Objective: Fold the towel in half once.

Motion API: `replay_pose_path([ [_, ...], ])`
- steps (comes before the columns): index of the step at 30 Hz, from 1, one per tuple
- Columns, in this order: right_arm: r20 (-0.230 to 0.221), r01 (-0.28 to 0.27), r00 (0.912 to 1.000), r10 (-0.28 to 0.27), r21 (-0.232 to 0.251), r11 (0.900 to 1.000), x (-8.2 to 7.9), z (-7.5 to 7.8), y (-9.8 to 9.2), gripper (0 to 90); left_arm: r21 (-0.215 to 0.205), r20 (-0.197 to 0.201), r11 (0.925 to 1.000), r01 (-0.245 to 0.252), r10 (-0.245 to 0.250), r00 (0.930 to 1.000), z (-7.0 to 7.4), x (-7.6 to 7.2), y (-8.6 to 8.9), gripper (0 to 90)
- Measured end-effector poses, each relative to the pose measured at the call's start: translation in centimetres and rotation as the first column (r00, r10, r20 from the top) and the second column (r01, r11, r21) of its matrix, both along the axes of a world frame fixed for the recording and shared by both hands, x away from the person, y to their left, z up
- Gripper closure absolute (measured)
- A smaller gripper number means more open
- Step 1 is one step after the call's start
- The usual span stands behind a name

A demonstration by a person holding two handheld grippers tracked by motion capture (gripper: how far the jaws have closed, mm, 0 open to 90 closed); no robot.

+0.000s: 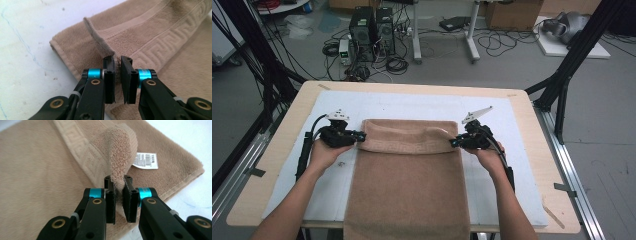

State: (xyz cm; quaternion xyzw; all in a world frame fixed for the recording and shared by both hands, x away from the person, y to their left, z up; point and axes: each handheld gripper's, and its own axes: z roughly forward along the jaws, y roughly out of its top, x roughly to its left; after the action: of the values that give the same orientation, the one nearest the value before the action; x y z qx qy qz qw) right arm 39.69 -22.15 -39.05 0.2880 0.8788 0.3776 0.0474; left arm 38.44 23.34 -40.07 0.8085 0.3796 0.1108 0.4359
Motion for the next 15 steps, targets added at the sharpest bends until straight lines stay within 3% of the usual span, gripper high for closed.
replay_pose_path([
  [8, 0.086, -0.063, 0.9945, 0.060, 0.031, 0.998, -4.0, 2.4, -0.9, 82.7, -0.038, 0.099, 0.9987, 0.034, -0.030, 0.9946, 0.8, -4.2, 1.2, 82.7],
  [11, 0.110, -0.093, 0.9900, 0.088, 0.041, 0.995, -6.2, 2.4, -1.1, 82.8, -0.038, 0.124, 0.9971, 0.065, -0.060, 0.9904, 0.6, -6.4, 1.5, 83.0],
  [15, 0.120, -0.145, 0.9831, 0.138, 0.053, 0.988, -9.4, 2.0, -1.5, 82.7, -0.050, 0.143, 0.9915, 0.120, -0.112, 0.9833, 0.0, -10.4, 2.1, 83.4],
])
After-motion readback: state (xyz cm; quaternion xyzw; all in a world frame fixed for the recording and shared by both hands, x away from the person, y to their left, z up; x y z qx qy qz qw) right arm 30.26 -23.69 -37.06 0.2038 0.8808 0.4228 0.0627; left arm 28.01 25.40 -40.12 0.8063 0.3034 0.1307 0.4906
